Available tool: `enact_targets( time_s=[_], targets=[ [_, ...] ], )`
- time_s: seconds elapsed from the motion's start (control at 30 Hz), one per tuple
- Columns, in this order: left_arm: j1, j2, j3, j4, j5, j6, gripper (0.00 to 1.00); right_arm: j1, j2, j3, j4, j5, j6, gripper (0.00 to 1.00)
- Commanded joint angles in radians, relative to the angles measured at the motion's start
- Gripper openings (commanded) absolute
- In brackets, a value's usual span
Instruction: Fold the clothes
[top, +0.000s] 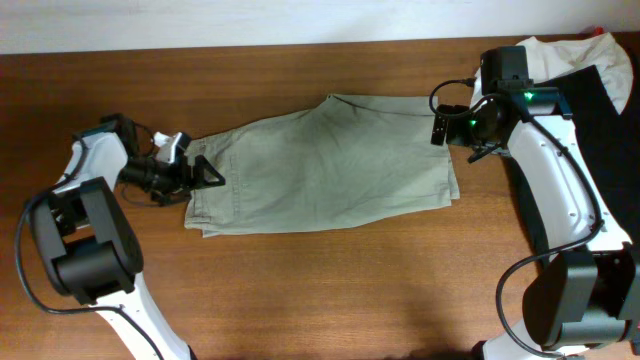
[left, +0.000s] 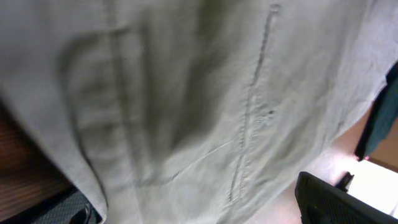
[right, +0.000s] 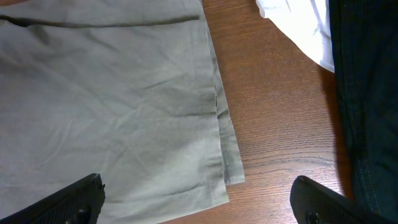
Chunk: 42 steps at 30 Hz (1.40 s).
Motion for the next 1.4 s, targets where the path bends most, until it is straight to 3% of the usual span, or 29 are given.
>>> enact_targets(
  time_s=[0.0, 0.1, 0.13, 0.17, 0.2, 0.33, 0.4, 0.43, 0.53, 0.6, 0.67, 0.77, 0.87, 0.93, 1.03, 1.2, 1.37],
  targets=[
    [-0.067, 0.142, -0.058, 0.006, -0.041, 0.022, 0.99, -0.006, 0.0, 0.016, 0.0, 0.01, 0.012, 0.99],
    [-0.084, 0.179, -0.058, 0.014, -0.041, 0.022, 0.98, -0.006, 0.0, 0.016, 0.0, 0.01, 0.012, 0.99],
    [-0.084, 0.179, -0.058, 0.016, -0.042, 0.022, 0.9, -0.006, 0.0, 0.016, 0.0, 0.01, 0.012, 0.98],
    [-0.084, 0.179, -0.058, 0.021, -0.042, 0.022, 0.54, -0.006, 0.0, 0.016, 0.0, 0.01, 0.012, 0.99],
    [-0.083, 0.179, -0.058, 0.03, -0.043, 0.022, 0.37, -0.006, 0.0, 0.016, 0.0, 0.01, 0.012, 0.99],
    [-0.084, 0.179, -0.058, 0.058, -0.05, 0.007, 0.26, -0.006, 0.0, 0.016, 0.0, 0.01, 0.012, 0.99],
    [-0.084, 0.179, -0.058, 0.071, -0.05, -0.003, 0.05, -0.006, 0.0, 0.016, 0.0, 0.01, 0.012, 0.99],
    [-0.084, 0.179, -0.058, 0.08, -0.049, -0.026, 0.0, -0.006, 0.0, 0.016, 0.0, 0.01, 0.012, 0.99],
    [-0.082, 0.179, -0.056, 0.087, -0.052, -0.044, 0.0, -0.006, 0.0, 0.016, 0.0, 0.01, 0.012, 0.99],
    [-0.059, 0.179, -0.017, 0.046, -0.153, -0.117, 0.0, -0.006, 0.0, 0.016, 0.0, 0.01, 0.012, 0.99],
    [-0.005, 0.179, 0.085, -0.061, -0.319, -0.211, 0.0, -0.006, 0.0, 0.016, 0.0, 0.01, 0.012, 0.99],
    [0.072, 0.179, 0.266, -0.21, -0.404, -0.235, 0.0, -0.006, 0.0, 0.016, 0.0, 0.01, 0.012, 0.99],
    [0.15, 0.178, 0.599, -0.461, -0.549, -0.283, 0.0, -0.006, 0.0, 0.016, 0.0, 0.01, 0.012, 0.99],
    [0.158, 0.178, 0.818, -0.59, -0.567, -0.289, 0.0, -0.006, 0.0, 0.016, 0.0, 0.01, 0.012, 0.99],
    [0.108, 0.11, 1.049, -0.631, -0.539, -0.328, 0.0, -0.006, 0.0, 0.016, 0.0, 0.01, 0.012, 0.99],
    [0.012, 0.031, 1.088, -0.631, -0.548, -0.328, 0.0, -0.006, 0.0, 0.016, -0.001, 0.01, 0.012, 0.99],
    [0.043, 0.032, 1.044, -0.629, -0.598, -0.328, 0.0, -0.006, 0.0, 0.016, 0.0, 0.01, 0.012, 0.99]
  ],
)
